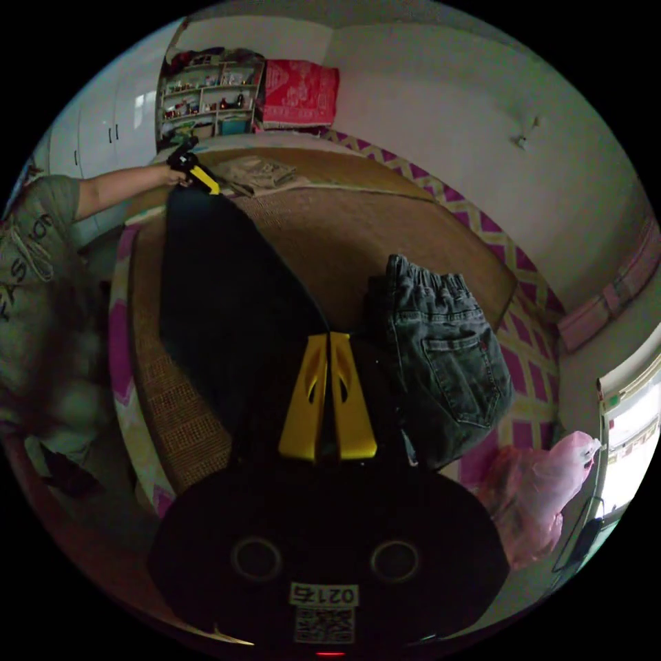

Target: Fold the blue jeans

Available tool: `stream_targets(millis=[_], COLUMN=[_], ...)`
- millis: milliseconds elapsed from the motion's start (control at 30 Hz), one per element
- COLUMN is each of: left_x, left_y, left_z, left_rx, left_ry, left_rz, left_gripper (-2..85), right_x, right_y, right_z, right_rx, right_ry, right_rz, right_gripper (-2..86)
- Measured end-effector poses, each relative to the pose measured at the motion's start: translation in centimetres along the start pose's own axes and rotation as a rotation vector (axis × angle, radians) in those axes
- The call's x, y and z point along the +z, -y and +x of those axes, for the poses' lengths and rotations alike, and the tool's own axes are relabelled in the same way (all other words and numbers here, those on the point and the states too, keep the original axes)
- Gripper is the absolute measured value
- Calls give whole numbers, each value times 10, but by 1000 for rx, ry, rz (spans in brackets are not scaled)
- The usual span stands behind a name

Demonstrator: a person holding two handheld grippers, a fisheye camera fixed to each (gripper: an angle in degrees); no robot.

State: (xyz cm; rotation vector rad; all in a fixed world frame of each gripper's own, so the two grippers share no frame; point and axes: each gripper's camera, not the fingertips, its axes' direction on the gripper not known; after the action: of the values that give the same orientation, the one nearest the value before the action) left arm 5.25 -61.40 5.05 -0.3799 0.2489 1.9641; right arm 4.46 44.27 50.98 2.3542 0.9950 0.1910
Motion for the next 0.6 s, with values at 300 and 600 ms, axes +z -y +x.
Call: stream_targets(millis=[300,600], left_x=[-205,-187], left_y=[-123,-245], left_z=[136,214], left_rx=[43,-254], left_ry=[30,-157], left_rz=[332,196], left_gripper=[-10,-9], right_x=[-213,-151], right_y=[-86,-191], right_z=[-162,-238], right_rx=[-9,226], right_ry=[3,187], right_rz=[189,51], right_gripper=[-10,-8])
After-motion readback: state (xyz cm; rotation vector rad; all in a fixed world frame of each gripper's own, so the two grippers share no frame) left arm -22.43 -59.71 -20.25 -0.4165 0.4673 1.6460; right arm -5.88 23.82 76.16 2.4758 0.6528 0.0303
